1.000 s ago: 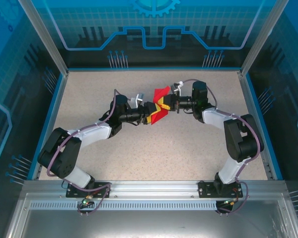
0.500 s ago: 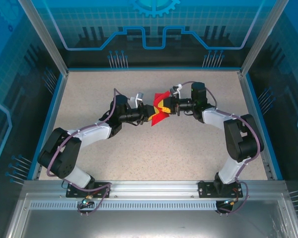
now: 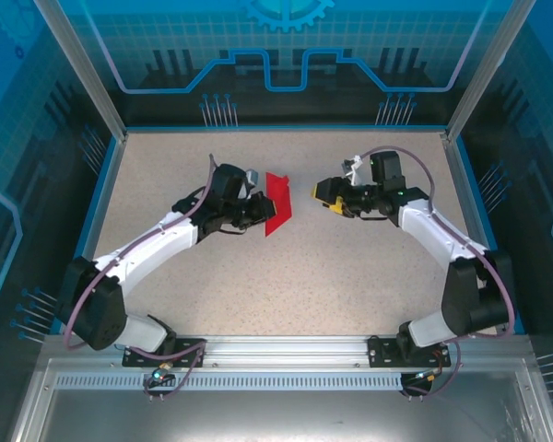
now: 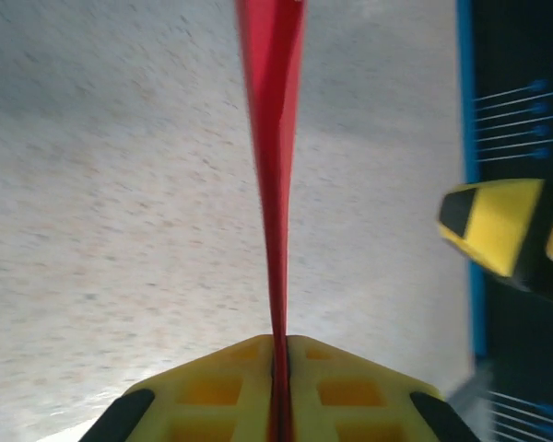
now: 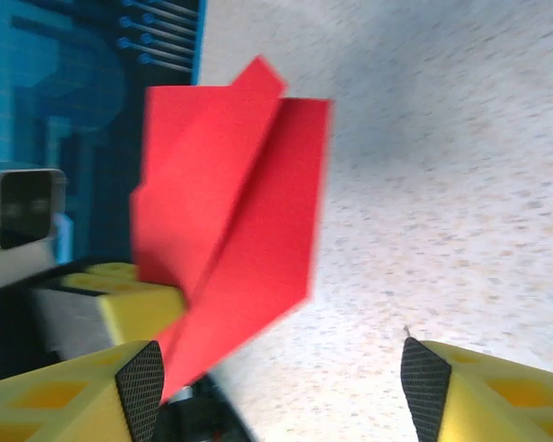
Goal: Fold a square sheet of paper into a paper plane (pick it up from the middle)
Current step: Turn over the paper at the center of the table.
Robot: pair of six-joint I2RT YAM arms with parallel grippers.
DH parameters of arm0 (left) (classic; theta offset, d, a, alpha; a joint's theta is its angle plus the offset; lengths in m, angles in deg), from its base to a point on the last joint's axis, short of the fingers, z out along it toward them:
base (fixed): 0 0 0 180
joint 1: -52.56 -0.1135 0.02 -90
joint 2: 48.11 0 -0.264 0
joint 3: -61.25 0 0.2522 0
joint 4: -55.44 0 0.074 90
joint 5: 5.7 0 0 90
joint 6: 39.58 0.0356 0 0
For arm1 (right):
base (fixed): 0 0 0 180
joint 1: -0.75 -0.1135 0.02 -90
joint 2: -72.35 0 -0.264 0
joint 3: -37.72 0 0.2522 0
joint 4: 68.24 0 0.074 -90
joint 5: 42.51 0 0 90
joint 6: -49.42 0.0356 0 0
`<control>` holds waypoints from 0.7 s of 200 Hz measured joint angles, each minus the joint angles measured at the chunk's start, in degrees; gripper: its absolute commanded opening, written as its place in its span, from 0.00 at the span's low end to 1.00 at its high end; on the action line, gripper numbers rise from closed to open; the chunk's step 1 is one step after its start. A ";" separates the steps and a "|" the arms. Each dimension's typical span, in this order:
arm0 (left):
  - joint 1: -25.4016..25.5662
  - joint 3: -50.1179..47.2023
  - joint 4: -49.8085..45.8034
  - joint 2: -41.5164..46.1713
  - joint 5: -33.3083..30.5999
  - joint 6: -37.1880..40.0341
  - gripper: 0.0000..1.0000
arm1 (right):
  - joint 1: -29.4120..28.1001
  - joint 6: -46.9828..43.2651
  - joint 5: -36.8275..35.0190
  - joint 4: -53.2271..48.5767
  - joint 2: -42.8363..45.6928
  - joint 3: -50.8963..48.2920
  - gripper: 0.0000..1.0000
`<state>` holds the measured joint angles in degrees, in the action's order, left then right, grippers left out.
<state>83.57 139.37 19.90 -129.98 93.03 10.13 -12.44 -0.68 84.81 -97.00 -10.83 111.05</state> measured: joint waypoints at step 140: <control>17.00 30.64 -45.18 -37.70 -48.87 1.40 0.51 | -0.37 -3.85 -25.75 -10.51 8.96 -7.39 0.78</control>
<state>100.57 170.01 -25.28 -167.68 44.16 11.52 -12.81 -4.53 59.06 -107.52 -1.87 103.66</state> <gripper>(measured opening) 0.414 0.786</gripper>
